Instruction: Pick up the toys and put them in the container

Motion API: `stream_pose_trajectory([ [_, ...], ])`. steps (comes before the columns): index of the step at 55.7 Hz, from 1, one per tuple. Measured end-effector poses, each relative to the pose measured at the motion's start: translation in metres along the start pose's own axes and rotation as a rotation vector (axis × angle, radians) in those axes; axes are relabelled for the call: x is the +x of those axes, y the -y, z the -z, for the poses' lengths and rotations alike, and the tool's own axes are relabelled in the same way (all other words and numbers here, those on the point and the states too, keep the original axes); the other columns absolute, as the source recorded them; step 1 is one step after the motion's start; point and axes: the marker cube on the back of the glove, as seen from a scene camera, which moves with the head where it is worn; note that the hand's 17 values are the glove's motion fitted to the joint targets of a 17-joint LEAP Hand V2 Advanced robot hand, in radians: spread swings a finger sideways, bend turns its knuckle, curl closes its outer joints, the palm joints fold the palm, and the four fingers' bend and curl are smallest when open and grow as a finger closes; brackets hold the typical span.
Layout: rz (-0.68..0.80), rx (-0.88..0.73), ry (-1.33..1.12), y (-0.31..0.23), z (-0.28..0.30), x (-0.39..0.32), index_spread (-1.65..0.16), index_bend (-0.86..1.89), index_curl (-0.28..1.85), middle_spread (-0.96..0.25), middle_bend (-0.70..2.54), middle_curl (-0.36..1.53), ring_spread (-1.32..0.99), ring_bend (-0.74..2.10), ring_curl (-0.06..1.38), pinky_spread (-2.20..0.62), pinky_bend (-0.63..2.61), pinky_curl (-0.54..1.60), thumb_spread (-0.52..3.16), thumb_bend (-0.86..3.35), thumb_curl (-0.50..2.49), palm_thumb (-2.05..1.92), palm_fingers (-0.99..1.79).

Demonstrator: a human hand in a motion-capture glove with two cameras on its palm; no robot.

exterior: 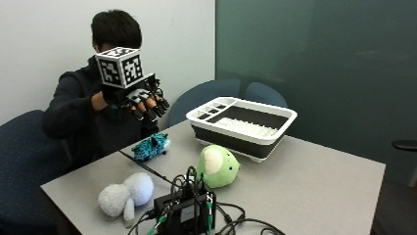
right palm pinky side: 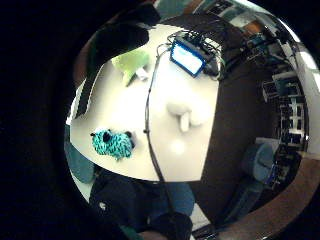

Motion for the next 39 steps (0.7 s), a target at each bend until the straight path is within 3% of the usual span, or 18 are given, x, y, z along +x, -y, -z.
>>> stream_pose_trajectory([
  [6, 0.000, -0.002, 0.021, 0.006, -0.006, 0.004, -0.17, 0.16, 0.09, -0.03, 0.22, 0.08, -0.05, 0.33, 0.07, 0.00, 0.39, 0.13, 0.76, -0.08, 0.00, -0.12, 0.26],
  [14, -0.003, 0.001, 0.020, 0.013, -0.011, 0.008, -0.22, 0.16, 0.13, -0.04, 0.24, 0.14, -0.06, 0.36, 0.10, 0.01, 0.43, 0.18, 1.04, -0.08, 0.02, -0.13, 0.21],
  [29, 0.043, -0.005, 0.022, 0.036, -0.002, 0.000, -0.25, 0.13, 0.17, -0.05, 0.25, 0.22, -0.08, 0.44, 0.15, 0.01, 0.51, 0.25, 1.21, -0.08, 0.04, -0.13, 0.10],
  [39, 0.136, 0.031, 0.012, 0.099, -0.017, -0.021, -0.26, 0.08, 0.16, -0.04, 0.15, 0.23, -0.04, 0.39, 0.15, 0.01, 0.73, 0.33, 1.23, -0.05, 0.07, -0.08, -0.16],
])
